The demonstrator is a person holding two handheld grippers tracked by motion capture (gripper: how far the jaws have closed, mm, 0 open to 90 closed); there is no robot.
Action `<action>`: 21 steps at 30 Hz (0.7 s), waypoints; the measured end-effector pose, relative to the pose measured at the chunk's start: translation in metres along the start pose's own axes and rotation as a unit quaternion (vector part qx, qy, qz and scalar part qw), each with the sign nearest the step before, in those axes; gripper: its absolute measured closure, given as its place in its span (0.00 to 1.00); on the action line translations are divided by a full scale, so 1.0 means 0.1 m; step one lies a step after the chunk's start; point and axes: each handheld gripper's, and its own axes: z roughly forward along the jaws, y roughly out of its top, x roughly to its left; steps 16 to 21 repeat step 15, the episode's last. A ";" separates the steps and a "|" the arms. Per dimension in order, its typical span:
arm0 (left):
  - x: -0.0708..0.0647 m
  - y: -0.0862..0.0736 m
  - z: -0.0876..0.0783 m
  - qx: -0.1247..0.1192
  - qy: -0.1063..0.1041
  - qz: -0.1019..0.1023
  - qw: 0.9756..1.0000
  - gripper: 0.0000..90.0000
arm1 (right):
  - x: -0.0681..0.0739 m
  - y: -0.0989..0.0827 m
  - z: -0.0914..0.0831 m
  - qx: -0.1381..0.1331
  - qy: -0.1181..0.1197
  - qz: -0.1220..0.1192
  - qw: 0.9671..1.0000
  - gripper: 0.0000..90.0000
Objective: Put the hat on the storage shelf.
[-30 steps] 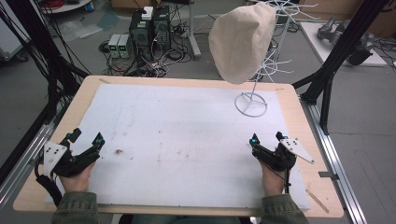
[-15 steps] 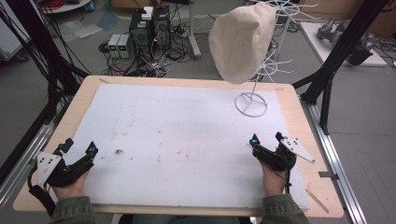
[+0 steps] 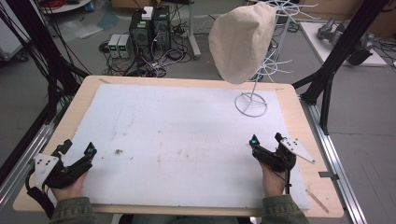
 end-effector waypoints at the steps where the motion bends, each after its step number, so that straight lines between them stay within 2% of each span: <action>1: 0.00 0.00 0.00 0.001 -0.001 0.000 1.000 0.25 | 0.00 0.00 0.00 0.000 -0.001 0.000 1.000 0.07; 8: -0.04 -0.01 0.02 0.004 -0.010 0.001 1.000 0.25 | -0.01 0.00 0.01 0.000 0.000 0.001 1.000 0.07; 21: -0.03 -0.01 0.01 0.005 -0.009 0.001 1.000 0.25 | -0.01 0.00 0.01 0.001 0.000 0.002 1.000 0.07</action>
